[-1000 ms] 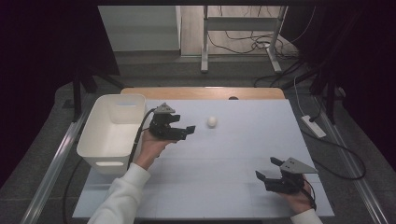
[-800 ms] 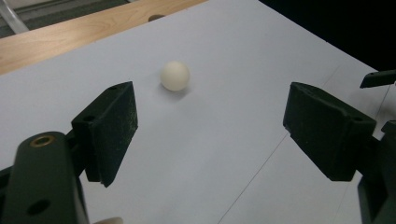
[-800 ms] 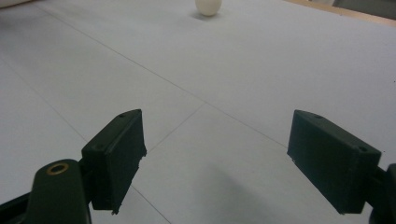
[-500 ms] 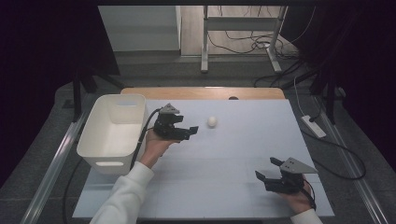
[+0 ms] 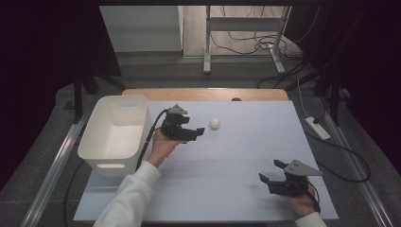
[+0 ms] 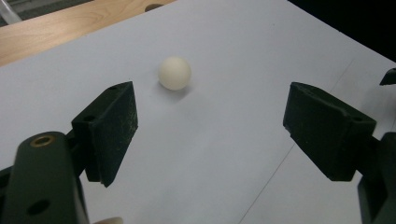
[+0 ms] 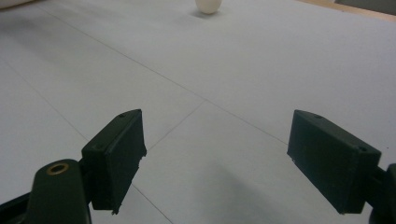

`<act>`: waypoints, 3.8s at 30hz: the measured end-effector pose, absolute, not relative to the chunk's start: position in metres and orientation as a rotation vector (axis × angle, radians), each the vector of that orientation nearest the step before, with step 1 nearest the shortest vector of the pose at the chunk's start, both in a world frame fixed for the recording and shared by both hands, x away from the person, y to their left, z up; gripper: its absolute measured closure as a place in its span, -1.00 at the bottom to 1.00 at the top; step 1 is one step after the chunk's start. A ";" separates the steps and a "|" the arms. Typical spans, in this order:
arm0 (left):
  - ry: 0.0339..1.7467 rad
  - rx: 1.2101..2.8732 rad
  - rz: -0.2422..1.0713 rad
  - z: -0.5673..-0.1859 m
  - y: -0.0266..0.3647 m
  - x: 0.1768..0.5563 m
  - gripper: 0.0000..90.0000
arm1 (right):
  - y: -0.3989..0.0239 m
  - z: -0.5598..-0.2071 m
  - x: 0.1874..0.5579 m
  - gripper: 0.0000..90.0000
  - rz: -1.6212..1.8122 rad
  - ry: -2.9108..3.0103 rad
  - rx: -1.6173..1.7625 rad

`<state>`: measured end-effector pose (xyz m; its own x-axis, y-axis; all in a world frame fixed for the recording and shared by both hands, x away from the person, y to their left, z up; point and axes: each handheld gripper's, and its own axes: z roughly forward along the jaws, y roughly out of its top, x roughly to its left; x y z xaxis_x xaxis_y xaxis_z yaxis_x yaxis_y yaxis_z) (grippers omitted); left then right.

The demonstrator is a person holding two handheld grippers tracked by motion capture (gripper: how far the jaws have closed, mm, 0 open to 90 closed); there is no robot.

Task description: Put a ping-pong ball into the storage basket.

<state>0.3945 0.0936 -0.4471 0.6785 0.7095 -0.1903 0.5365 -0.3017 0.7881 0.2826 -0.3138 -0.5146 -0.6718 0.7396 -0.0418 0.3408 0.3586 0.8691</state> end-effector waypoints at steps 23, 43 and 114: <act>0.973 1.982 0.230 -0.460 0.080 0.409 -0.59 | -0.315 -0.515 0.282 -0.58 1.251 2.190 0.951; 0.979 1.978 0.234 -0.463 0.071 0.415 -0.59 | -0.316 -0.515 0.281 -0.58 1.249 2.185 0.951; 1.014 2.066 0.262 -0.498 0.034 0.458 -0.60 | -0.314 -0.515 0.278 -0.58 1.250 2.177 0.956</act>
